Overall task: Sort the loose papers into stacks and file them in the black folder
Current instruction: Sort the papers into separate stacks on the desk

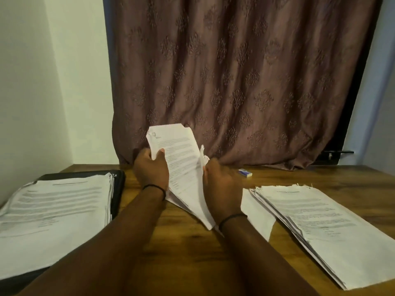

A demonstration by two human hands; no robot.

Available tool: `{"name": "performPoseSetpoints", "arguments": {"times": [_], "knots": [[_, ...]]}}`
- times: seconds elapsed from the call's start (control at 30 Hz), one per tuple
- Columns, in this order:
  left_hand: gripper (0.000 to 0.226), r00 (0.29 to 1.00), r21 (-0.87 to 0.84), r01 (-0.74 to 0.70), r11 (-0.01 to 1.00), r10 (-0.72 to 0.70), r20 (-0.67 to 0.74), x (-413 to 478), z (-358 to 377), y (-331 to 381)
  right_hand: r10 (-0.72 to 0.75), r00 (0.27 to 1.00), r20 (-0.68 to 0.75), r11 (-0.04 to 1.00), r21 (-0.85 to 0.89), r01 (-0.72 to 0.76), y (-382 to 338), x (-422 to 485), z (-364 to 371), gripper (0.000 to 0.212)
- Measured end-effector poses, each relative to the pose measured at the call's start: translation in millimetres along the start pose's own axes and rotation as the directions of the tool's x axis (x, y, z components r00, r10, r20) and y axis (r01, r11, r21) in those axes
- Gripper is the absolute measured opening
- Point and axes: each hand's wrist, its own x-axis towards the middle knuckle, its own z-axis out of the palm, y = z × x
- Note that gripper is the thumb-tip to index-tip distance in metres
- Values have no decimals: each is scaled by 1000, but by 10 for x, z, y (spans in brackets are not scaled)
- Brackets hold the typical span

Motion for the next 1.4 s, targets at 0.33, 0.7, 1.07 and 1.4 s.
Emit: {"name": "performPoseSetpoints", "arguments": {"times": [0.33,0.7,1.07,1.4], "knots": [[22,905,-86,-416,905,403,-137,443,-799,1021,319,847,426,736,452,-504,-178,125,-37,20],[17,969,-425,-141,894,213,128,650,-1263,1205,398,764,508,164,780,-604,-674,1035,-454,20],[21,983,-366,-69,928,126,135,555,-1359,1136,516,806,290,733,337,-591,-337,948,-631,21],[16,951,-559,99,823,87,295,603,-1461,1441,524,845,105,850,-5,-526,-55,852,-883,22]]}}
